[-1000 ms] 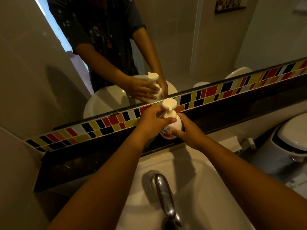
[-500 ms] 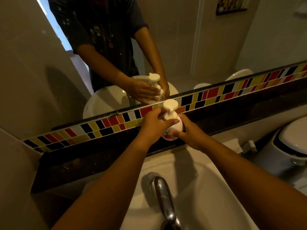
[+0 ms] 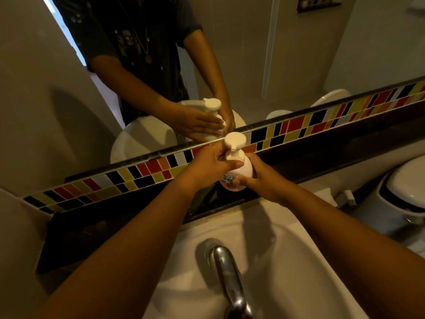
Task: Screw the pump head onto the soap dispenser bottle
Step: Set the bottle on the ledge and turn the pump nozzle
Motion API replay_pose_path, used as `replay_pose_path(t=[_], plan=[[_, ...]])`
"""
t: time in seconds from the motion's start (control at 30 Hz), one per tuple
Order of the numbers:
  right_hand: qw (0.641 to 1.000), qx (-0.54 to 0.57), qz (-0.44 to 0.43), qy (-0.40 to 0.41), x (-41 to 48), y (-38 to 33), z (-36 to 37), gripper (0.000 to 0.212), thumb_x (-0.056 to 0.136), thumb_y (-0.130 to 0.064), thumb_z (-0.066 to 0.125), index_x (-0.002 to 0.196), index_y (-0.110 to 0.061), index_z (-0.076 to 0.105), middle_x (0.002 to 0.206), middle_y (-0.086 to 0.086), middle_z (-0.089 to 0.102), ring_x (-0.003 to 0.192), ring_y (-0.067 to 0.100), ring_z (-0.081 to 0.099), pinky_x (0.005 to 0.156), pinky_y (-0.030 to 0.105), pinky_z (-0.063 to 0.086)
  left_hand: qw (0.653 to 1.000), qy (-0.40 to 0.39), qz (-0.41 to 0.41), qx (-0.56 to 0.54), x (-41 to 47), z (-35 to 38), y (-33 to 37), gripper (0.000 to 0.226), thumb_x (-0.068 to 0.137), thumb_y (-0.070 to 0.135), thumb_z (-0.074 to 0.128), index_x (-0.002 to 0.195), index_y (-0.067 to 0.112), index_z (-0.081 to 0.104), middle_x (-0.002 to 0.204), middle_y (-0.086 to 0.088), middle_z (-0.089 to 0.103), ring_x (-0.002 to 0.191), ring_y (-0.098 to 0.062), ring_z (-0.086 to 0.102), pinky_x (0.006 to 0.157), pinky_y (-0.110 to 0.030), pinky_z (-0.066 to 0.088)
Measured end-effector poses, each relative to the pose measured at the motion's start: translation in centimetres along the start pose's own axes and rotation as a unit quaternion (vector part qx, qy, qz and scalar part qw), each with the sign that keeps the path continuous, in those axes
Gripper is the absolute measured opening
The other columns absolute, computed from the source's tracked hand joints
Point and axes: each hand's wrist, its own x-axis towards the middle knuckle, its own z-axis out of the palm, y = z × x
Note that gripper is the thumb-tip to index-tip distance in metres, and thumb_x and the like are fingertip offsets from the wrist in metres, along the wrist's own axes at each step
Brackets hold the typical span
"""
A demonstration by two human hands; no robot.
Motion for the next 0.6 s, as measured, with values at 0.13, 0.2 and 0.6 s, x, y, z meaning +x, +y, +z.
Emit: replay_pose_path(t=[0.13, 0.2, 0.6], plan=[[1.000, 0.005, 0.009, -0.005, 0.1, -0.1, -0.1, 0.066, 0.085, -0.021, 0.067, 0.142, -0.024, 0.034, 0.143, 0.004, 0.047, 0.128, 0.024, 0.050, 0.098, 0.038, 0.047, 1.000, 0.006, 0.008, -0.005, -0.1, 0.1, -0.2, 0.063, 0.085, 0.026, 0.069, 0.142, 0.024, 0.042, 0.142, -0.001, 0.053, 0.131, -0.022, 0.050, 0.098, -0.034, 0.042], [1.000, 0.021, 0.013, 0.006, -0.3, -0.2, 0.1, 0.066, 0.085, -0.019, 0.067, 0.143, -0.025, 0.034, 0.143, 0.004, 0.048, 0.128, 0.024, 0.050, 0.097, 0.036, 0.047, 1.000, 0.009, 0.009, -0.011, -0.3, 0.2, -0.3, 0.065, 0.084, 0.028, 0.070, 0.142, 0.026, 0.041, 0.143, -0.001, 0.052, 0.131, -0.022, 0.049, 0.098, -0.035, 0.043], [0.991, -0.109, -0.036, 0.064, -2.0, -6.1, -5.5, 0.049, 0.095, -0.020, 0.052, 0.142, -0.031, 0.042, 0.145, 0.000, 0.048, 0.112, 0.014, 0.055, 0.077, 0.020, 0.049, 0.994, 0.053, -0.008, -0.098, -1.4, 0.8, -2.5, 0.073, 0.076, 0.010, 0.078, 0.137, 0.028, 0.043, 0.140, 0.002, 0.051, 0.126, -0.015, 0.049, 0.089, -0.027, 0.048]])
